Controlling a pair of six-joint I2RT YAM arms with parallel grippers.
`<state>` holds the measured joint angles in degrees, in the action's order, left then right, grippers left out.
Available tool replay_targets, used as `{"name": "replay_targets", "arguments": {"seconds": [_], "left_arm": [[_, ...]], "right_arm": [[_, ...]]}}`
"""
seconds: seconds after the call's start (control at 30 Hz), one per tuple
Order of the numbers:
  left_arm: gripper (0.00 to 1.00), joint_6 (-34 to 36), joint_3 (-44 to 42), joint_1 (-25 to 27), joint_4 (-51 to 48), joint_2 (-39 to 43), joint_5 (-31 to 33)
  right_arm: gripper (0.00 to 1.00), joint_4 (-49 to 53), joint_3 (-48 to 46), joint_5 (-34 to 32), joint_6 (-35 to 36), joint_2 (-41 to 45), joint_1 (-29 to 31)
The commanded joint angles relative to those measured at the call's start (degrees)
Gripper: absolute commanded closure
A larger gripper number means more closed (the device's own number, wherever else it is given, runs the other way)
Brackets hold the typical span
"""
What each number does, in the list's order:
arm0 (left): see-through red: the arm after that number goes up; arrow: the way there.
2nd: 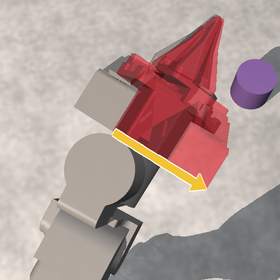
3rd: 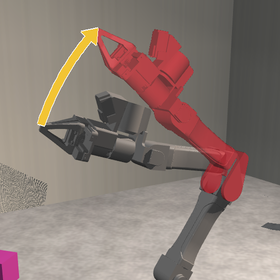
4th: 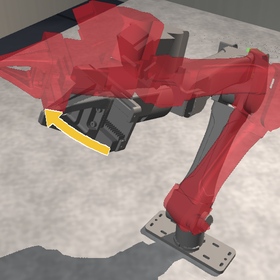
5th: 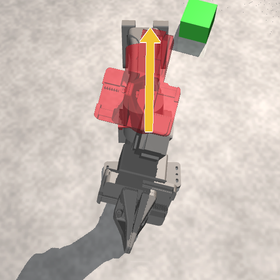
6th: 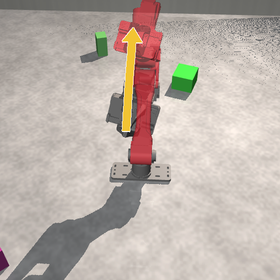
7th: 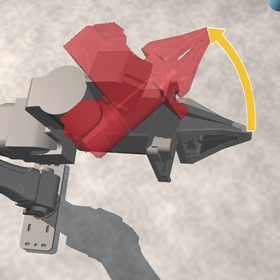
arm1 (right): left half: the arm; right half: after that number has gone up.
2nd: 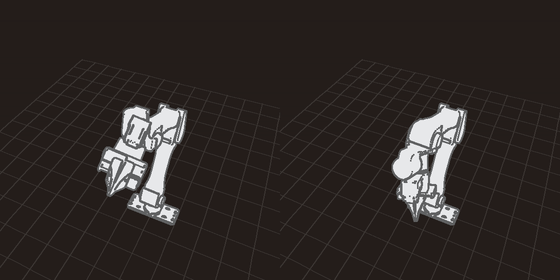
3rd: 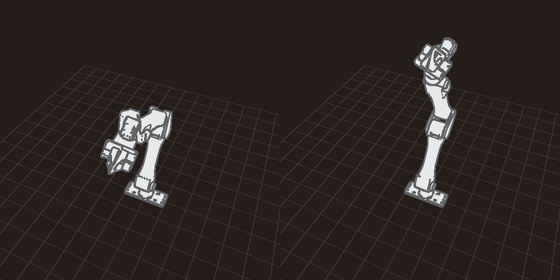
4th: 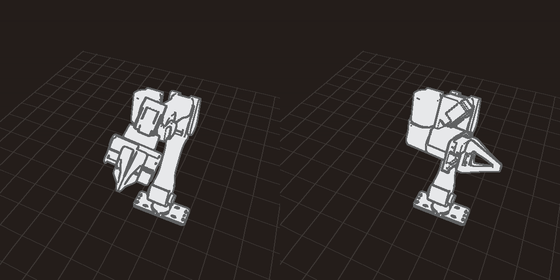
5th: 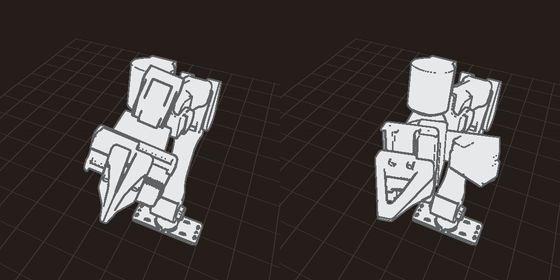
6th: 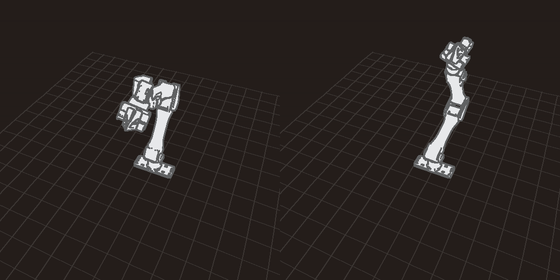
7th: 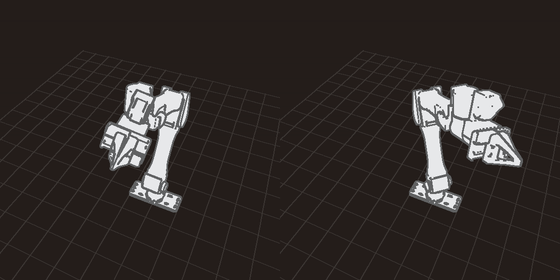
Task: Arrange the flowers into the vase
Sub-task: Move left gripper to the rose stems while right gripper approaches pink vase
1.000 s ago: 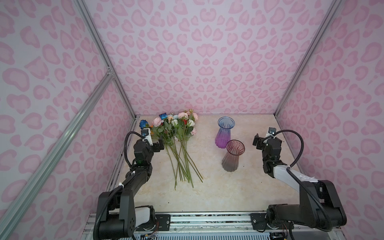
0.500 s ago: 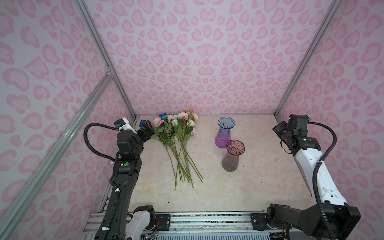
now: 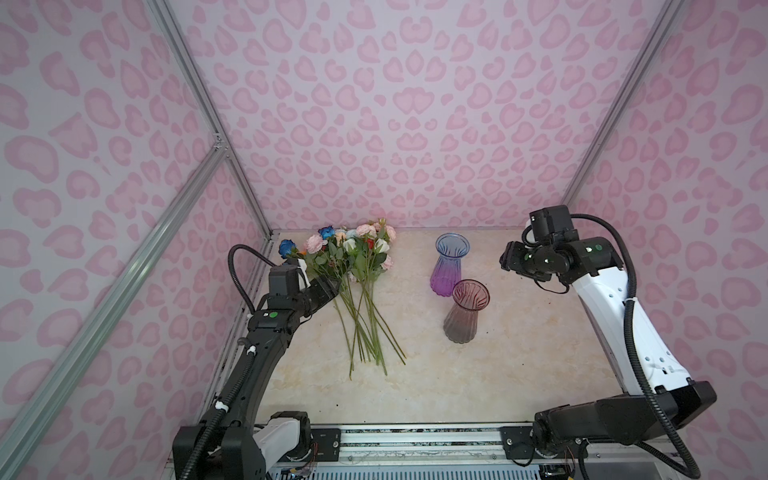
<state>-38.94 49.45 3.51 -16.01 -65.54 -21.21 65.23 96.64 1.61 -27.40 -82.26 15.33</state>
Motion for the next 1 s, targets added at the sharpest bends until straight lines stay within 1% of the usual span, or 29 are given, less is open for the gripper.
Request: {"name": "replay_targets", "arguments": {"seconds": [0.0,0.07,0.17,0.23,0.27,0.4,0.43,0.57,0.67,0.73,0.77,0.9,0.93,0.97], "left_arm": [[0.31,1.7,2.1,2.5,-1.5,-1.4,-2.2],[0.31,2.0,3.0,4.2,-1.6,-2.4,-1.9],[0.31,2.1,3.7,6.2,-2.0,-3.8,-1.0],[0.32,1.9,4.1,7.5,-2.0,-5.0,-0.8],[0.32,1.9,4.2,8.0,-2.0,-5.5,-0.7],[0.33,2.2,5.1,9.7,-2.8,-7.6,-0.9],[0.33,2.2,5.3,10.0,-2.9,-7.9,-0.9],[0.33,2.1,5.4,10.8,-3.0,-8.1,-0.5],[0.33,2.2,5.4,11.0,-3.3,-8.0,-0.2],[0.33,2.5,5.4,11.1,-3.6,-8.0,-0.1],[0.33,2.6,5.4,11.1,-3.7,-8.0,0.0],[0.33,3.2,5.6,11.1,-4.0,-8.2,0.4],[0.33,3.2,5.8,11.1,-4.0,-8.4,0.3],[0.33,3.2,6.0,11.1,-4.1,-8.5,0.1]], "right_arm": [[0.42,8.3,0.1,-1.6,3.6,-0.5,2.1],[0.44,7.6,-1.8,3.0,3.9,0.2,3.1],[0.49,6.9,-4.9,6.0,3.9,0.4,4.9],[0.53,5.5,-6.6,9.9,4.3,0.1,6.0],[0.53,5.0,-7.0,10.6,4.2,-0.1,6.5],[0.57,4.8,-7.3,7.2,3.4,-1.1,7.8],[0.59,4.5,-7.6,6.8,3.4,-1.3,7.8],[0.60,3.6,-8.4,5.8,3.1,-2.0,7.8],[0.64,3.1,-8.6,4.8,2.8,-2.7,7.9],[0.66,2.5,-8.7,5.9,3.0,-3.3,7.9],[0.69,2.4,-8.7,6.5,2.9,-3.6,7.8],[0.71,1.9,-8.5,10.7,2.4,-5.2,7.8],[0.75,1.4,-8.8,11.5,2.1,-5.4,7.9],[0.76,1.0,-9.1,11.9,1.6,-5.4,7.9]]}}
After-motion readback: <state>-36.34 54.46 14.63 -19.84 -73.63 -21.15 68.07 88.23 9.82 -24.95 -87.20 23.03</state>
